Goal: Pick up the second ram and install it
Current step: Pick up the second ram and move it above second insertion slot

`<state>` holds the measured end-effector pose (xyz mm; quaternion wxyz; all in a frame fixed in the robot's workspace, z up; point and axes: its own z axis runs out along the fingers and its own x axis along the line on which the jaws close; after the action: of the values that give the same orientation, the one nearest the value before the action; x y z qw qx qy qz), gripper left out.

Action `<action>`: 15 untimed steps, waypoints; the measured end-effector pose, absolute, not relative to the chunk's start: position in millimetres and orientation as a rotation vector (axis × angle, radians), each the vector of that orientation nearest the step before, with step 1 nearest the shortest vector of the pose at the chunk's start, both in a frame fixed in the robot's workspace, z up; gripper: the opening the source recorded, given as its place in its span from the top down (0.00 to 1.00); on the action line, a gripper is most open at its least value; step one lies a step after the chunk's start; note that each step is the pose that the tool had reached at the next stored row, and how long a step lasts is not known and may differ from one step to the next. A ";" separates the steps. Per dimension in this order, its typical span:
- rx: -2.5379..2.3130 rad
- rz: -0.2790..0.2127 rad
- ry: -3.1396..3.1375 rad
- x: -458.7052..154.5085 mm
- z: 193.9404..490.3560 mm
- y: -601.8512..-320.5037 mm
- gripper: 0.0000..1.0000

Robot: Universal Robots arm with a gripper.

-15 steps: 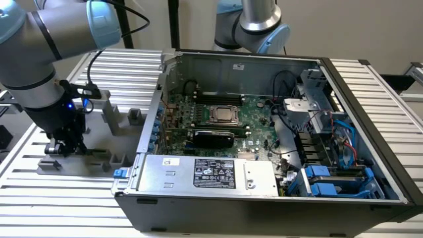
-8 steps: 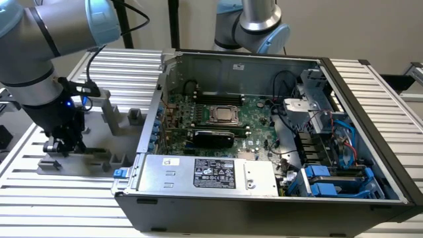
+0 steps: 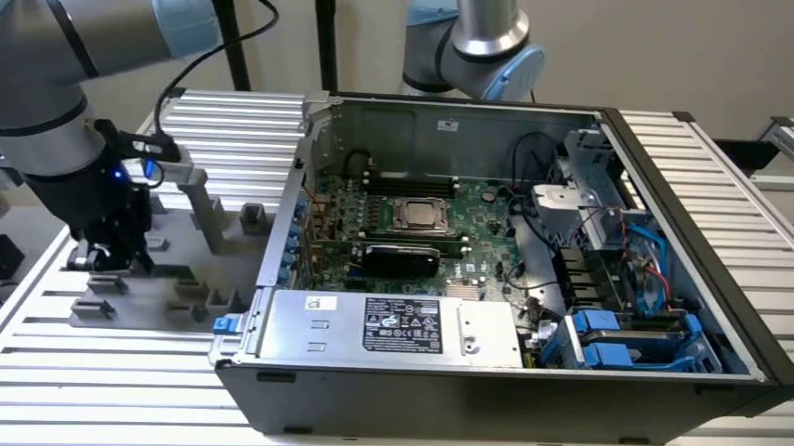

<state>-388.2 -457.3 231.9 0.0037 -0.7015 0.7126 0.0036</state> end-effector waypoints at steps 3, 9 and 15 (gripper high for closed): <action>-2.199 0.011 2.233 -388.1 245.8 -457.4 1.00; -2.199 0.011 2.233 -388.1 272.9 -457.3 1.00; -2.199 0.011 2.233 -382.9 300.3 -457.3 1.00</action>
<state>-382.9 -457.3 300.3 0.0038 -0.7015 0.7126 0.0036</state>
